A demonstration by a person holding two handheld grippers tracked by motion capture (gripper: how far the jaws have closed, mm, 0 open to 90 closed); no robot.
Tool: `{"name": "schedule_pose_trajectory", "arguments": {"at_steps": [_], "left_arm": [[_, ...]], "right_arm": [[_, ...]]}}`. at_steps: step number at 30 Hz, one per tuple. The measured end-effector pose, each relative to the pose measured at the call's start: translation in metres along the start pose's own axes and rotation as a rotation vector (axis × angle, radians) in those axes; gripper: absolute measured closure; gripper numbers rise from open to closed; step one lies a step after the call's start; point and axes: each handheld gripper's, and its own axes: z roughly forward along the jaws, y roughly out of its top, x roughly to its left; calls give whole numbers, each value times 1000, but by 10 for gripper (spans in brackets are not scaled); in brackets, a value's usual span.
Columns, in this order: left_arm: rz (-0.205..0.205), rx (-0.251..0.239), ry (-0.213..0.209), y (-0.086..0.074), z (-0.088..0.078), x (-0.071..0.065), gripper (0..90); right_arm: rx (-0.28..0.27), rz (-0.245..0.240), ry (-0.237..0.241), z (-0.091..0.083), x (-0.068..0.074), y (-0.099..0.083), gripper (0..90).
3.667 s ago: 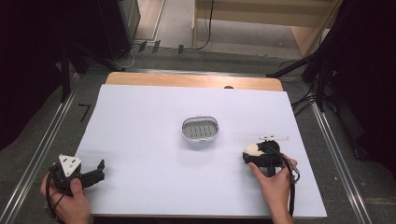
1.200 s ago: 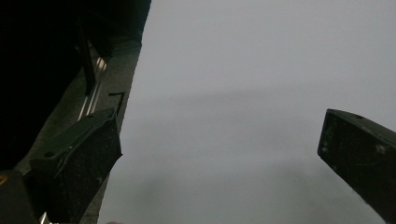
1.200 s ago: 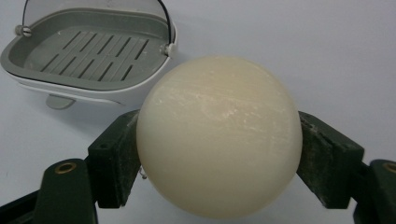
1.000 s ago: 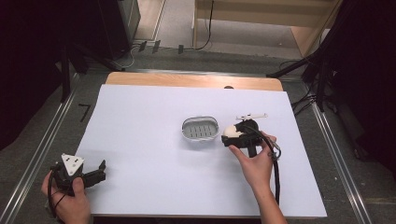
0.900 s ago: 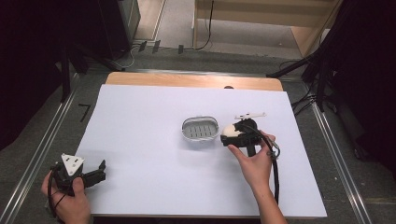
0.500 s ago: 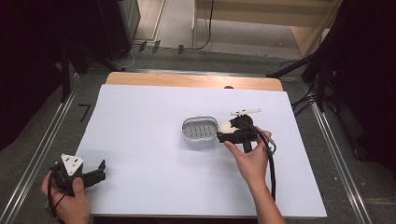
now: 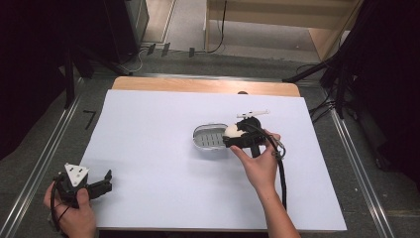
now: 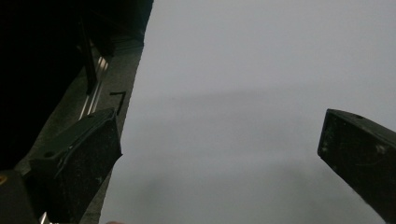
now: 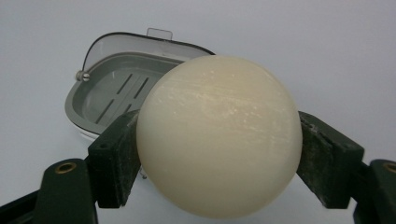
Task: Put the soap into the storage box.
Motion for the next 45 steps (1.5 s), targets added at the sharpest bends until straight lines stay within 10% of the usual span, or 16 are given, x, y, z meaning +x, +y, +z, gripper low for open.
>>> {"name": "schedule_pose_trajectory", "arguments": {"at_steps": [45], "left_arm": [[-2, 7, -4, 0, 0, 0, 1]], "right_arm": [[29, -23, 49, 33, 30, 18, 239]]}}
